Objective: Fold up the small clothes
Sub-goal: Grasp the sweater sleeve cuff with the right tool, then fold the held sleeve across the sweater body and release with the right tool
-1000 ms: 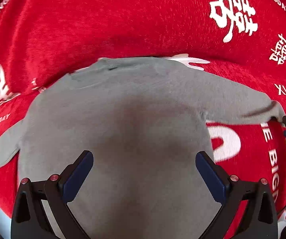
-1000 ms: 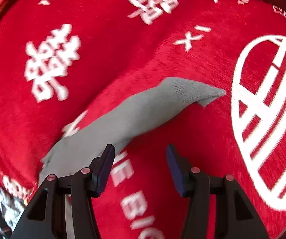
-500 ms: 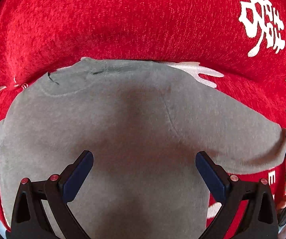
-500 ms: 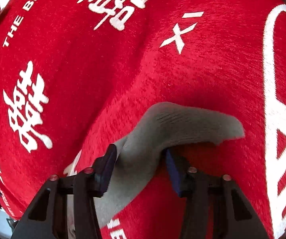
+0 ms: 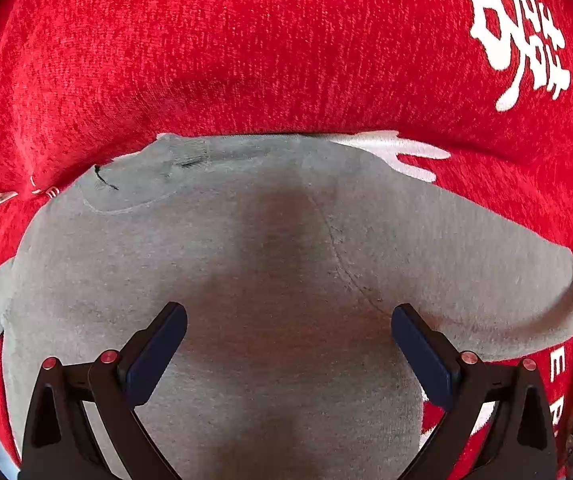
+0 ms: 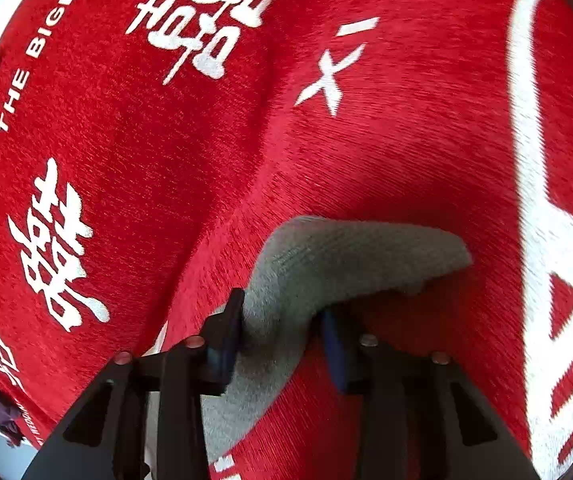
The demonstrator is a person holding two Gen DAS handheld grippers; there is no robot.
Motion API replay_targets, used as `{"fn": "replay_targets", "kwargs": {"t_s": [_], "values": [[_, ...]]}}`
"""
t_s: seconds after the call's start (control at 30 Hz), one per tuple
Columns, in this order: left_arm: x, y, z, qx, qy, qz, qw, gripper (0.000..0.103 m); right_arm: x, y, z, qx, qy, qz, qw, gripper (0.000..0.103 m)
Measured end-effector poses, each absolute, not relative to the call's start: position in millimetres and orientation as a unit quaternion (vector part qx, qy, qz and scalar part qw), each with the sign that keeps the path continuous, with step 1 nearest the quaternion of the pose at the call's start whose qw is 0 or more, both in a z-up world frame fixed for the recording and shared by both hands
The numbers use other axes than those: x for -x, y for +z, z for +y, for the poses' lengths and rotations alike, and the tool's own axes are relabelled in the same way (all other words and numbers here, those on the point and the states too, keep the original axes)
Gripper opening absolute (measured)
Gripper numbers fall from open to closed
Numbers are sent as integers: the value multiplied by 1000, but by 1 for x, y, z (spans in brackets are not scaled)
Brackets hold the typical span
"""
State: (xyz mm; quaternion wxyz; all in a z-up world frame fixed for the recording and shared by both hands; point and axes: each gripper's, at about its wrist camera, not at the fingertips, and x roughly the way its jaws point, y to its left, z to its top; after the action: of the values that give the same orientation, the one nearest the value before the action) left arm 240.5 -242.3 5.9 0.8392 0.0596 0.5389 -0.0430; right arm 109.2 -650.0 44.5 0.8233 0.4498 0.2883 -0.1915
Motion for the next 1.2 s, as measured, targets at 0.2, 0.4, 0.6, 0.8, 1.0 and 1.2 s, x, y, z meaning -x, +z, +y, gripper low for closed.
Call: {"fn": "replay_targets", "kwargs": {"t_s": [0.2,0.4,0.6,0.8,1.0,1.2], "values": [[-240,6,-242,-61,-43,539,839,103,-112,48,-651,-443,-192,294,825,51],[-238,5,-246,-68,-43,540,838,103,-110,54,-643,-415,-183,297,840,15],[-250,-10,-244,-33,-48,573,818,103,-92,120,-593,-280,-200,244,907,14],[-252,-15,-257,-94,-66,583,804,103,-94,189,-504,-130,-160,211,955,14],[-245,34,-171,6,-49,547,836,103,-114,208,-363,54,-99,208,972,14],[-235,47,-44,92,19,543,835,103,-157,150,-237,155,-39,261,952,14]]}}
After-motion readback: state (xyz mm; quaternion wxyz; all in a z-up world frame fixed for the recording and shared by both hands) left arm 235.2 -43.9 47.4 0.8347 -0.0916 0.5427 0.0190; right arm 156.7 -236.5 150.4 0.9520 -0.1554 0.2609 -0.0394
